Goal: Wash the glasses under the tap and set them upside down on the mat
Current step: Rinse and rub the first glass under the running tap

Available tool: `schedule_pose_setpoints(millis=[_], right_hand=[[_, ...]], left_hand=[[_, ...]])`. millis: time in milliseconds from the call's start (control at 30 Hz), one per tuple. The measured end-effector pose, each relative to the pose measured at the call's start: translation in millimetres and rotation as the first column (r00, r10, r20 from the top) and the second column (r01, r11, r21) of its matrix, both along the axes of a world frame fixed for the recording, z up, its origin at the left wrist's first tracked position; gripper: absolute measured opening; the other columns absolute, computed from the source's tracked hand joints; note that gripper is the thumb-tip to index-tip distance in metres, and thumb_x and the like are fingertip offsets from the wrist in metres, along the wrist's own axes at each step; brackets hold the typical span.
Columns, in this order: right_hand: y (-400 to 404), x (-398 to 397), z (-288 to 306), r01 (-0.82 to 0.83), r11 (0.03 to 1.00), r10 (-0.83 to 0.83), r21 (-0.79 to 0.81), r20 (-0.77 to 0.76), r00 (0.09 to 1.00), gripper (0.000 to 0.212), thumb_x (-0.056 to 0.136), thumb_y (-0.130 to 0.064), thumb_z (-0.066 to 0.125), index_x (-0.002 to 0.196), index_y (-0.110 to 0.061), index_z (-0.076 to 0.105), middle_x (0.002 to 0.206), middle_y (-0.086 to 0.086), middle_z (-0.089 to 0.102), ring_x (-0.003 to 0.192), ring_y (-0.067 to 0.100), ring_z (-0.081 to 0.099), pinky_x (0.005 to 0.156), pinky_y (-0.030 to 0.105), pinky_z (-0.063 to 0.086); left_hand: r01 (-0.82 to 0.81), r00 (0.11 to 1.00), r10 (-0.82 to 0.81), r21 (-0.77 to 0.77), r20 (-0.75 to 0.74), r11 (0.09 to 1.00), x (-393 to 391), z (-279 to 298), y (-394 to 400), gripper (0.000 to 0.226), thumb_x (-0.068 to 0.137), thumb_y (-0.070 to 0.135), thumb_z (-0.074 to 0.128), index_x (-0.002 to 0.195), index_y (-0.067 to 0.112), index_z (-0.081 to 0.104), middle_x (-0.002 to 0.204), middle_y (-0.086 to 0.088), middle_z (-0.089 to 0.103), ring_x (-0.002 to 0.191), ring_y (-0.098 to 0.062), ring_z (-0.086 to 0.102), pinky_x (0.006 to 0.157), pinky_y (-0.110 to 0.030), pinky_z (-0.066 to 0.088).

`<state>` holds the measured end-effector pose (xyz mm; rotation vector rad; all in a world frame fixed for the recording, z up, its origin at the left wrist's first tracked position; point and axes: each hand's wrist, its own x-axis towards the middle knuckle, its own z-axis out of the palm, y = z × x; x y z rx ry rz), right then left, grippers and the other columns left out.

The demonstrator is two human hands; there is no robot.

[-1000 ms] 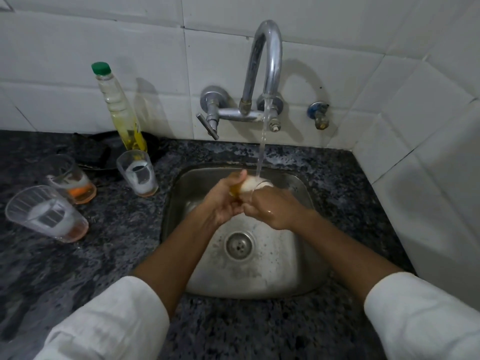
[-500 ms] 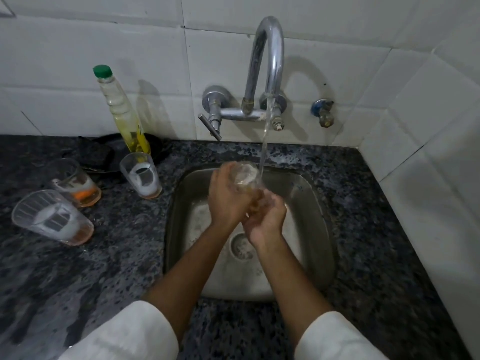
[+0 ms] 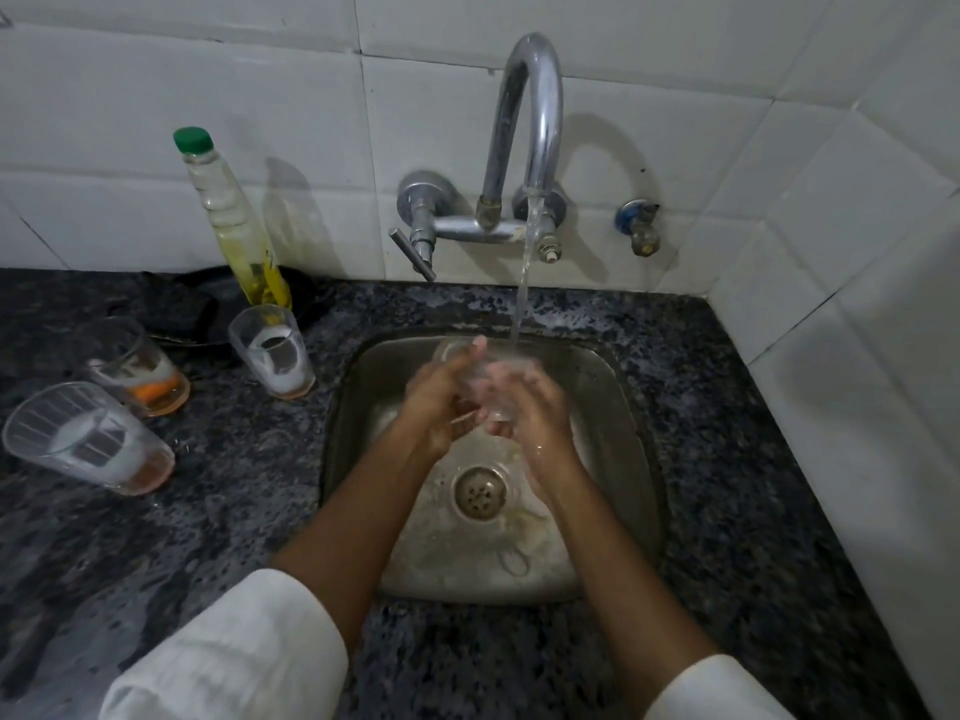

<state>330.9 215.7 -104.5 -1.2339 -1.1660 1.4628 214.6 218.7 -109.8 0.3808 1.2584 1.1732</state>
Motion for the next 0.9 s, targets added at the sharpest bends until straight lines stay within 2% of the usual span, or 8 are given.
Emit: schedule_pose_setpoints(millis=[100, 267, 400, 467, 533, 600, 733, 900], right_hand=[[5.0, 1.0, -2.0, -0.495, 0.836, 0.194, 0.238, 0.715, 0.672, 0.021, 0.092, -0.029, 0.046, 0.092, -0.025, 0.066, 0.085, -0.001, 0.071, 0.079, 0.015, 0.067, 0.071, 0.04, 0.056], [11.9, -2.8, 21.7, -0.384, 0.872, 0.124, 0.305, 0.62, 0.775, 0.027, 0.087, -0.023, 0.042, 0.084, -0.019, 0.069, 0.086, 0.005, 0.072, 0.083, 0.022, 0.068, 0.077, 0.04, 0.054], [27.7, 32.6, 27.6, -0.821, 0.571, 0.223, -0.016, 0.965, 0.136, 0.029, 0.092, -0.03, 0.042, 0.11, -0.021, 0.064, 0.102, 0.005, 0.068, 0.094, 0.024, 0.065, 0.077, 0.041, 0.054], [26.9, 31.7, 25.3, -0.745, 0.653, 0.158, 0.134, 0.938, 0.308, 0.038, 0.091, -0.037, 0.038, 0.095, -0.015, 0.069, 0.084, 0.005, 0.068, 0.078, 0.02, 0.066, 0.069, 0.035, 0.053], [21.0, 12.5, 27.2, -0.393, 0.874, 0.16, 0.285, 0.596, 0.787, 0.029, 0.093, -0.022, 0.047, 0.085, -0.008, 0.071, 0.071, 0.003, 0.066, 0.067, 0.014, 0.064, 0.066, 0.031, 0.052], [14.5, 5.4, 29.1, -0.388, 0.881, 0.228, 0.27, 0.477, 0.849, 0.021, 0.095, -0.013, 0.049, 0.089, -0.006, 0.068, 0.077, 0.009, 0.066, 0.071, 0.021, 0.065, 0.066, 0.037, 0.052], [24.2, 35.5, 25.4, -0.814, 0.581, 0.097, -0.014, 0.994, 0.053, 0.03, 0.094, -0.029, 0.043, 0.113, -0.015, 0.062, 0.087, 0.004, 0.061, 0.082, 0.027, 0.062, 0.066, 0.038, 0.049], [11.8, -1.1, 22.7, -0.356, 0.925, 0.269, 0.134, 0.432, 0.861, 0.026, 0.093, -0.018, 0.048, 0.1, -0.003, 0.068, 0.097, 0.028, 0.069, 0.079, 0.03, 0.068, 0.063, 0.038, 0.052]], left_hand=[[0.156, 0.937, -0.15, 0.005, 0.317, 0.988, -0.3, -24.0, -4.7, 0.069, 0.082, 0.058, 0.066, 0.122, 0.001, 0.063, 0.119, -0.019, 0.063, 0.11, -0.031, 0.062, 0.103, -0.046, 0.049], [-0.129, 0.799, 0.027, 0.128, 0.601, 0.983, 17.6, -34.6, -12.7, 0.03, 0.092, 0.03, 0.056, 0.094, 0.007, 0.074, 0.1, -0.014, 0.067, 0.093, -0.025, 0.066, 0.088, -0.034, 0.049], [0.077, 0.925, -0.079, 0.022, 0.372, 0.997, 2.3, -18.8, -2.9, 0.036, 0.095, 0.036, 0.059, 0.108, 0.003, 0.066, 0.08, -0.01, 0.074, 0.07, -0.019, 0.072, 0.067, -0.032, 0.062], [0.147, 0.938, -0.156, 0.054, 0.31, 0.988, 2.1, -17.6, -6.0, 0.038, 0.096, 0.039, 0.057, 0.108, 0.004, 0.068, 0.092, -0.012, 0.073, 0.081, -0.02, 0.071, 0.079, -0.035, 0.06], [0.048, 0.893, -0.127, 0.189, 0.431, 0.981, 9.9, -21.4, -8.5, 0.04, 0.098, 0.037, 0.052, 0.111, 0.002, 0.067, 0.104, -0.016, 0.069, 0.092, -0.024, 0.066, 0.086, -0.038, 0.055], [-0.055, 0.865, -0.056, 0.206, 0.498, 0.977, 14.1, -22.3, -5.8, 0.038, 0.095, 0.035, 0.052, 0.1, 0.002, 0.071, 0.096, -0.016, 0.069, 0.081, -0.023, 0.067, 0.07, -0.033, 0.058], [0.065, 0.966, -0.075, 0.045, 0.248, 0.997, 5.8, -23.8, 0.2, 0.047, 0.088, 0.041, 0.066, 0.118, 0.005, 0.067, 0.105, -0.015, 0.069, 0.086, -0.022, 0.066, 0.071, -0.032, 0.06], [-0.126, 0.841, 0.011, 0.175, 0.541, 0.976, 20.8, -22.3, -7.9, 0.022, 0.093, 0.027, 0.057, 0.095, 0.007, 0.063, 0.082, -0.012, 0.069, 0.067, -0.017, 0.068, 0.054, -0.024, 0.057]])
